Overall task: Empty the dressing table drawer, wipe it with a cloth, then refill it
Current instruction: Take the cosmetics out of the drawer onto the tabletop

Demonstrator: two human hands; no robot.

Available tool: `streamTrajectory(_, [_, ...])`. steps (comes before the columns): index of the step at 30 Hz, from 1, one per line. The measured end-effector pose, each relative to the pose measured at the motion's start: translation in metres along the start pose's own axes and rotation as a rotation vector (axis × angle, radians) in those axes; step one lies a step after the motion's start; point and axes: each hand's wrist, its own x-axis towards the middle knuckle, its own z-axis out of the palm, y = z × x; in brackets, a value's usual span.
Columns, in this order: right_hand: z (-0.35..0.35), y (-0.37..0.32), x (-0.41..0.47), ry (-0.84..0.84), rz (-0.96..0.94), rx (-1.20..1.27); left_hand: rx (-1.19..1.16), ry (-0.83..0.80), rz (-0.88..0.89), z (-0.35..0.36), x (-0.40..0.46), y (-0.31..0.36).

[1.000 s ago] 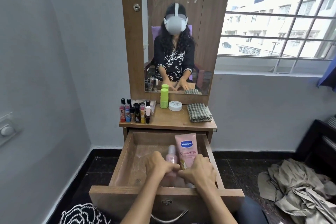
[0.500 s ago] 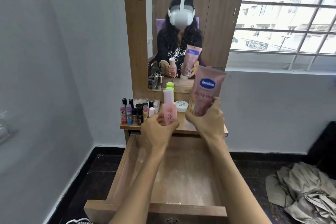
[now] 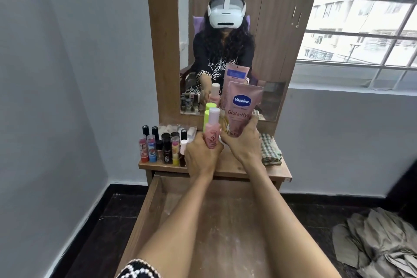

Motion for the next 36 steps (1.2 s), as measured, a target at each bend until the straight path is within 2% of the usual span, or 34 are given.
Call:
streamTrajectory(7, [0.013,0.013,-0.001,-0.060,-0.009,-0.052,0.079,0.018,0.004,0.016,0.004,-0.005])
streamTrajectory(18, [0.015,0.016,0.001,-0.057,-0.015,-0.067,0.128,0.063,0.070,0.015,-0.003,-0.004])
streamTrajectory(36, [0.019,0.028,0.002,-0.042,-0.012,0.015,0.200,0.028,-0.001,0.020,-0.006,-0.006])
